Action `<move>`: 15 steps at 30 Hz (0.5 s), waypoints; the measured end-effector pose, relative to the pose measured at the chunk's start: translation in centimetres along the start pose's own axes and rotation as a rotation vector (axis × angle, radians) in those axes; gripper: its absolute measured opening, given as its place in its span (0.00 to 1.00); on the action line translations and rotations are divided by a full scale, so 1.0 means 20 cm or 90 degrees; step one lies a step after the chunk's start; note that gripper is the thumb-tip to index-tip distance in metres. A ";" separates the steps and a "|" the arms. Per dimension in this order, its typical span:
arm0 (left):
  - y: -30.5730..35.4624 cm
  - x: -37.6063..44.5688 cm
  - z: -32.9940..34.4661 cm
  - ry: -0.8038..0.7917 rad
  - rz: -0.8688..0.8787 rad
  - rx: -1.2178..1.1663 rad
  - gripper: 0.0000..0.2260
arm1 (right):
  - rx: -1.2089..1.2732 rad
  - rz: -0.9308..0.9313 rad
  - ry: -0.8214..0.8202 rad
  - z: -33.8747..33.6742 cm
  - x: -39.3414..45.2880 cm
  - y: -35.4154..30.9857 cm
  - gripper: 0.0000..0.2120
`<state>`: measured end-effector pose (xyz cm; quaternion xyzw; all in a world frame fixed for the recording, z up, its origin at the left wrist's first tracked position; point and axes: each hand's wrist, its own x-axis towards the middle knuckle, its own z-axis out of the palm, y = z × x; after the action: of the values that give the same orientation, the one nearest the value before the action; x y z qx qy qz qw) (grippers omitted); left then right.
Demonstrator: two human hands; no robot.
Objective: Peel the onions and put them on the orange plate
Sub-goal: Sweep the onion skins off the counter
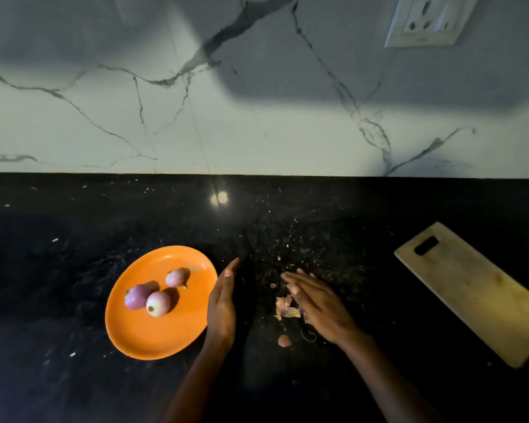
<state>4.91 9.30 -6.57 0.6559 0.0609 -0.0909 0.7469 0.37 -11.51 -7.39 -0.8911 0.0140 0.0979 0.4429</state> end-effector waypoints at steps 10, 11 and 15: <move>0.02 -0.17 -0.02 0.007 -0.011 0.004 0.20 | -0.082 -0.107 0.000 0.16 0.01 -0.06 0.18; 0.02 -0.19 -0.03 0.012 -0.011 0.004 0.20 | -0.072 -0.124 -0.023 0.17 -0.01 -0.07 0.18; 0.02 -0.22 -0.07 0.013 -0.005 -0.004 0.21 | 0.118 -0.071 0.027 0.11 -0.08 -0.07 0.21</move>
<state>0.64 10.95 -5.49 0.6540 0.0718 -0.0869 0.7481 -1.39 -9.04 -7.24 -0.8475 -0.0173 0.0525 0.5279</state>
